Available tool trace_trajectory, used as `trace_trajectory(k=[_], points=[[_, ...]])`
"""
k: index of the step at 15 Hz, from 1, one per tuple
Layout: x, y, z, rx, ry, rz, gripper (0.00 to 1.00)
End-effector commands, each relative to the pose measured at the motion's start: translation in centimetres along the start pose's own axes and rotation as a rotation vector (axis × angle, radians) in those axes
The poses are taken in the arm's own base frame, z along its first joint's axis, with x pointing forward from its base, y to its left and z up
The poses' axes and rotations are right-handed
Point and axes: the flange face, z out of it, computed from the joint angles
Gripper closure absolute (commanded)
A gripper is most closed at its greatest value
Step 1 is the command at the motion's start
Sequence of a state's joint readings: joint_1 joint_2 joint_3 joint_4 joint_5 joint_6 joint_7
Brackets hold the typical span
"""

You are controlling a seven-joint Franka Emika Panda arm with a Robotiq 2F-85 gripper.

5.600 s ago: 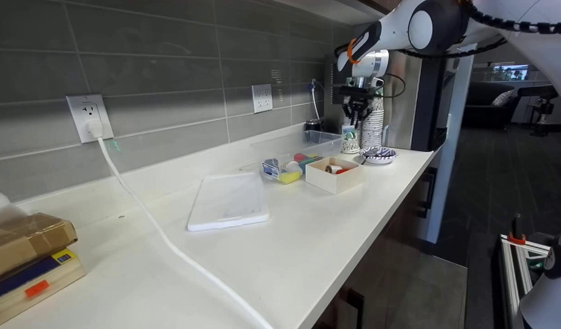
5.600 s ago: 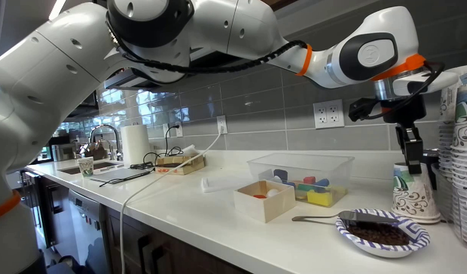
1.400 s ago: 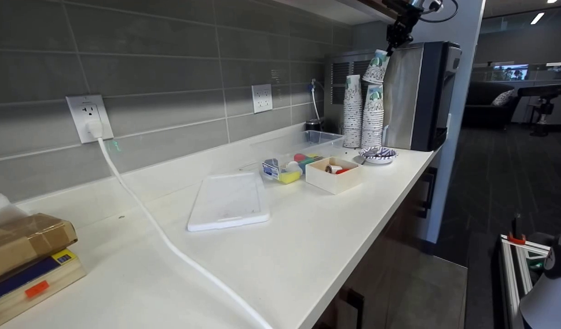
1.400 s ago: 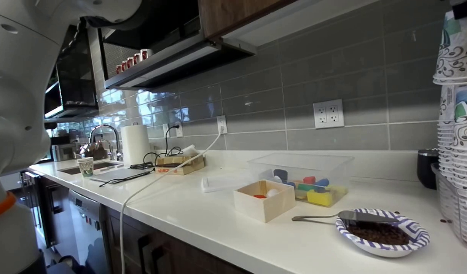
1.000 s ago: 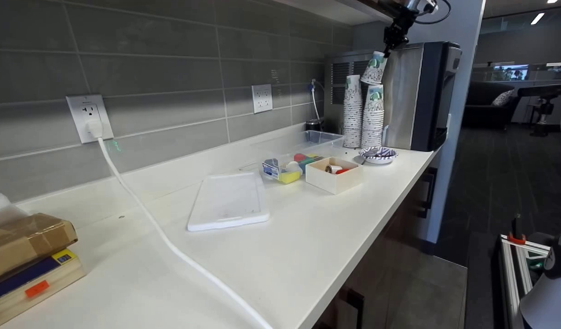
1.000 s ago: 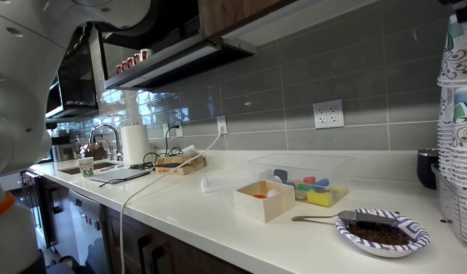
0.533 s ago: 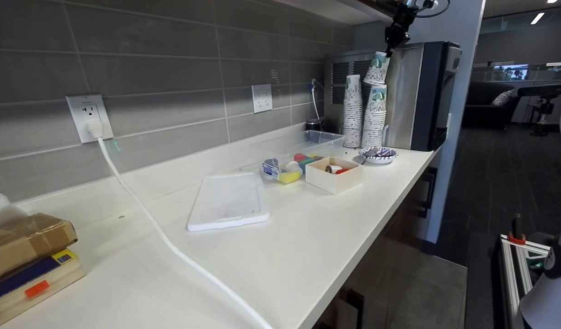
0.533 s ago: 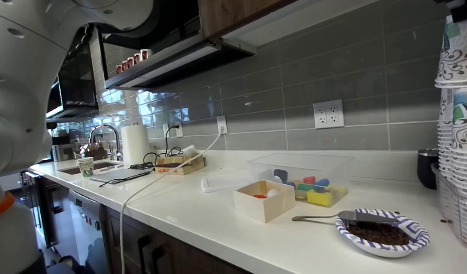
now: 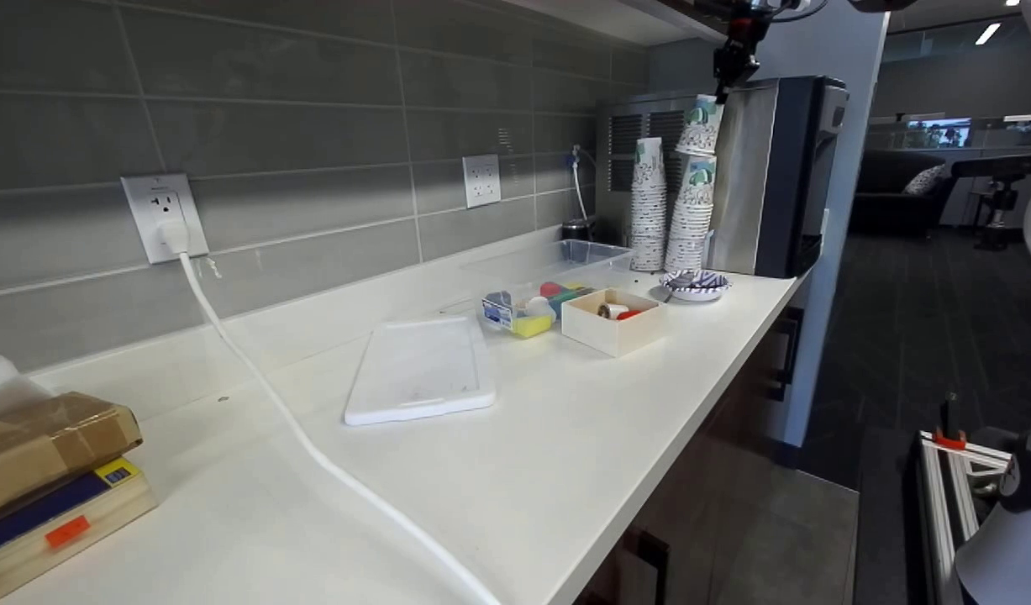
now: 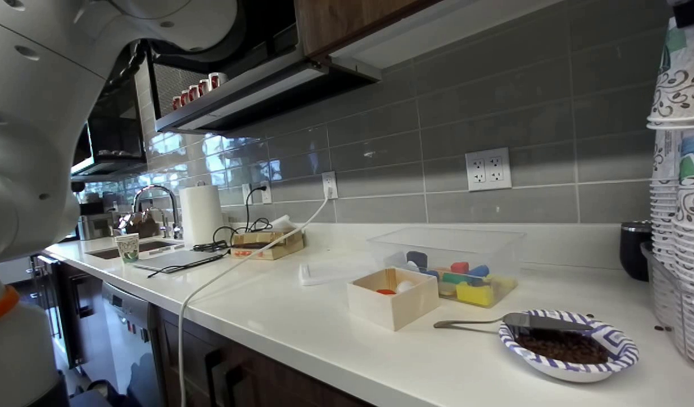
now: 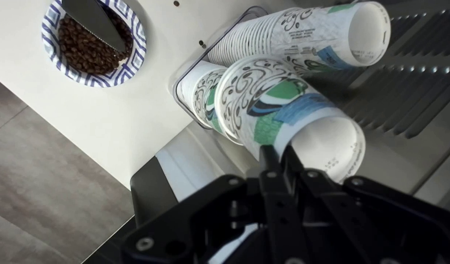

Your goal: Stack up the cups

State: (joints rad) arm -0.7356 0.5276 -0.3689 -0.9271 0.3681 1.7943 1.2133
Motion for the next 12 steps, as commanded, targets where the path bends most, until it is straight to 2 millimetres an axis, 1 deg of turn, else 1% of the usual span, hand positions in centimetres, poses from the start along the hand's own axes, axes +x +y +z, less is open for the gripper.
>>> trace_trajectory(k=[1, 6, 12], points=[[0.3, -0.5, -0.4, -0.029, 0.017, 0.045, 0.98], [0.0, -0.8, -0.9, -0.026, 0.047, 0.083, 0.98], [-0.6, -1.5, -0.6, -0.01, 0.104, 0.116, 0.98]])
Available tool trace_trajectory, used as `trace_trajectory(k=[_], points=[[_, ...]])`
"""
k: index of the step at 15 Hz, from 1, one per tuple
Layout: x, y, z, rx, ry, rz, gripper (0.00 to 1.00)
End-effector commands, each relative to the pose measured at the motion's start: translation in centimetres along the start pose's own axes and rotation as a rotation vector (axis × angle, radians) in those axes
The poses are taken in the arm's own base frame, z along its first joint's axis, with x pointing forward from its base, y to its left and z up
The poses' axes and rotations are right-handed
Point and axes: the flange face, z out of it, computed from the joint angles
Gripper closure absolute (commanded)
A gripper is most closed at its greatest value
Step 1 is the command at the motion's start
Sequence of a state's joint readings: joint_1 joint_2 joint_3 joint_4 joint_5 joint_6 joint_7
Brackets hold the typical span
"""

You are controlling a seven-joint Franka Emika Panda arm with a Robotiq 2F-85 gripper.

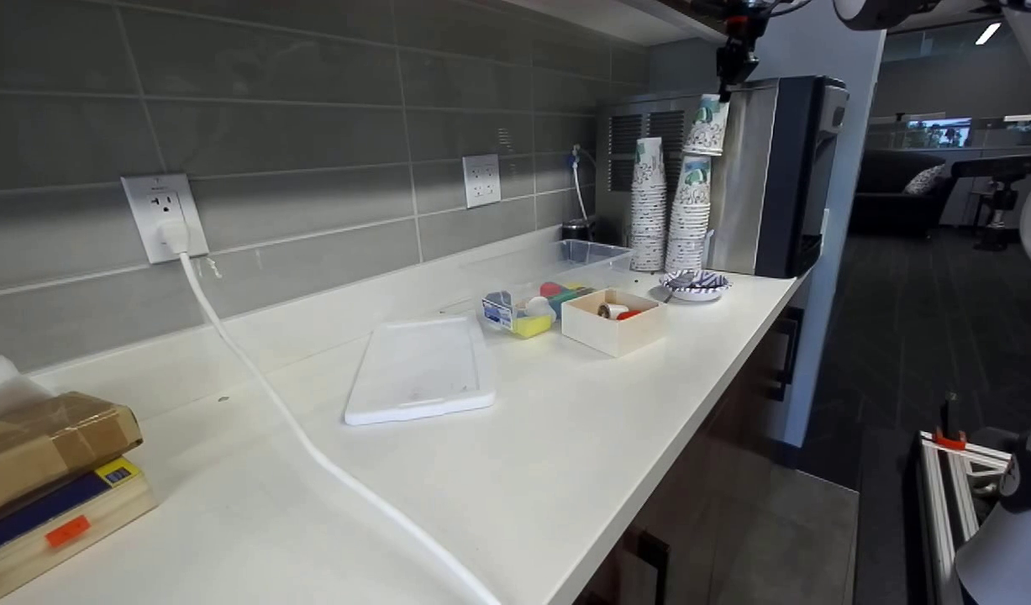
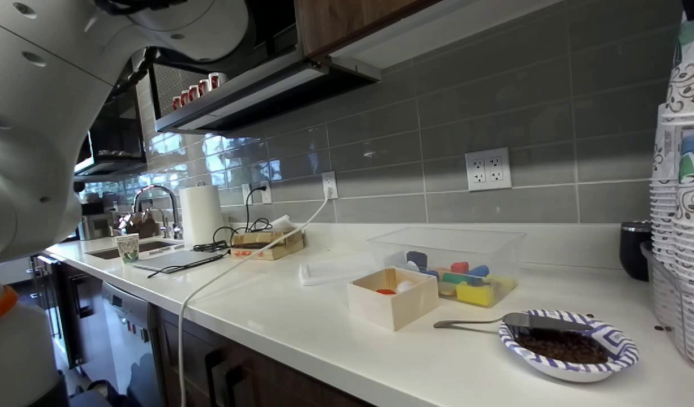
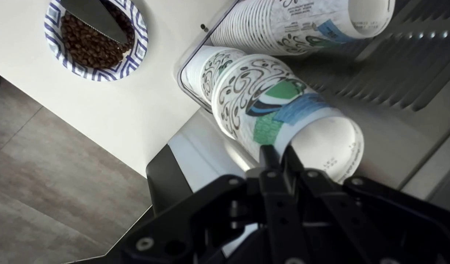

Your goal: Stack up the cups

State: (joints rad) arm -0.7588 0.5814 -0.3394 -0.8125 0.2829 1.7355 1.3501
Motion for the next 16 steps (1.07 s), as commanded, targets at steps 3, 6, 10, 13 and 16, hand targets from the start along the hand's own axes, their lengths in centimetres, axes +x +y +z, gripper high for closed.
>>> trace_trajectory(k=[3, 6, 10, 13, 16], points=[[-0.7, -1.3, 0.3, 0.04, 0.033, 0.005, 0.98], [-1.1, -1.6, 1.1, 0.048, 0.032, -0.007, 0.98], [-1.1, -1.8, 2.1, 0.043, 0.034, -0.013, 0.98], [-1.3, -1.8, 2.6, 0.033, 0.034, -0.021, 0.68], [-1.3, -1.7, 2.6, 0.03, 0.034, -0.021, 0.47]])
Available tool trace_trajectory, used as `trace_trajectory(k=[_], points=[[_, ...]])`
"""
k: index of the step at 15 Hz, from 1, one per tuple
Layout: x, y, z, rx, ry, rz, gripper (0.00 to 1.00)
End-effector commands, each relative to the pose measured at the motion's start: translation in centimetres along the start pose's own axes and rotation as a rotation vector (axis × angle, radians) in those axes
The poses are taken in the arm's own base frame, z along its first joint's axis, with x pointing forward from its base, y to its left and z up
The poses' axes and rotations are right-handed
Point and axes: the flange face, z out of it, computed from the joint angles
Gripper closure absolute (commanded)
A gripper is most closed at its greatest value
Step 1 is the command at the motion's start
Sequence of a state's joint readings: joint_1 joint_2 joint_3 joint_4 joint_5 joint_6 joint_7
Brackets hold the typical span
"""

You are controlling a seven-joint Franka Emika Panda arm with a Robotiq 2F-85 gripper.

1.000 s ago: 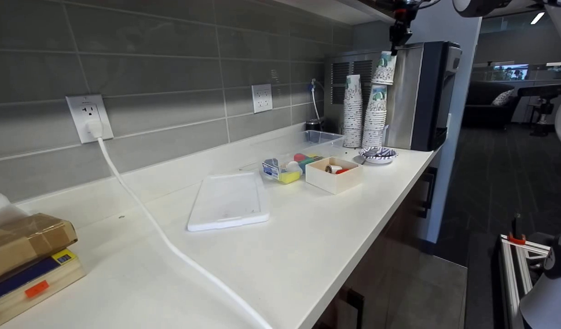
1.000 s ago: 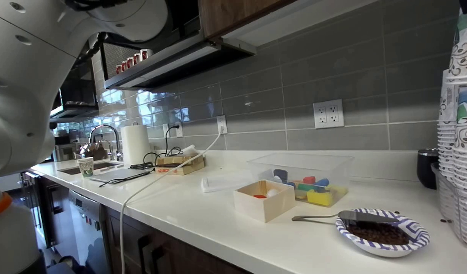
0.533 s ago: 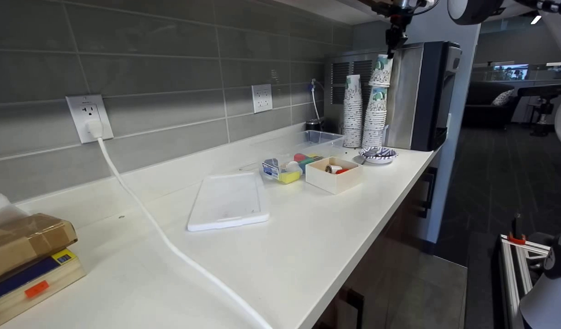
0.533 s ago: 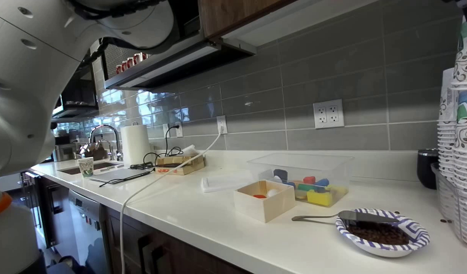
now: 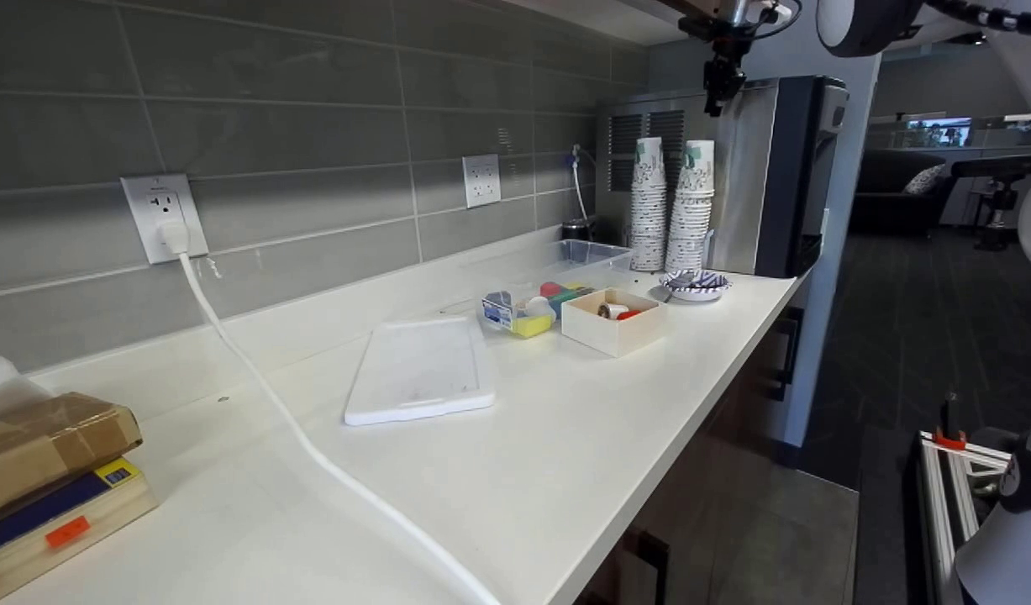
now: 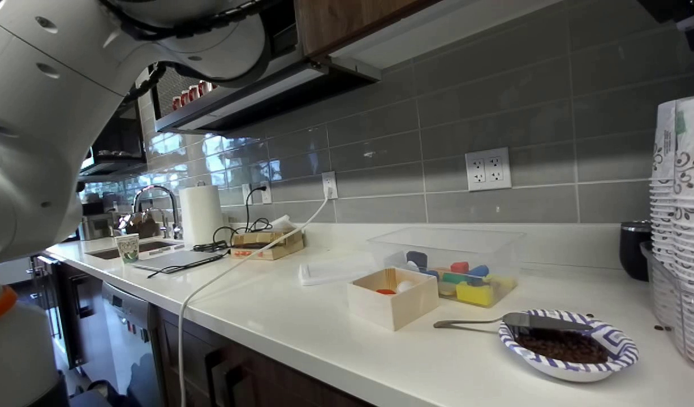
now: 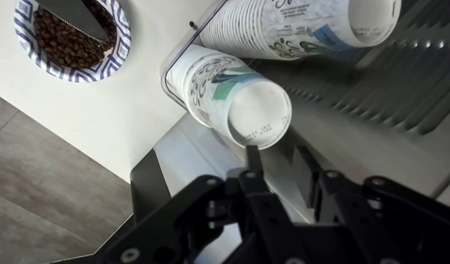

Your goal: Stack up the cups

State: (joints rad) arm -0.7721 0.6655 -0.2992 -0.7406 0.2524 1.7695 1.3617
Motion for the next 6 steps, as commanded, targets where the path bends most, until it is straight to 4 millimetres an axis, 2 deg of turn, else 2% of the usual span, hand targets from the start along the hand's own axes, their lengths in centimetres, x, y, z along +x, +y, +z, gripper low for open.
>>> trace_trajectory(k=[1, 6], points=[[-0.09, -0.44, -0.72, 0.02, 0.015, 0.001, 0.38], [-0.1, -0.44, -0.91, 0.021, 0.016, 0.0, 0.01]])
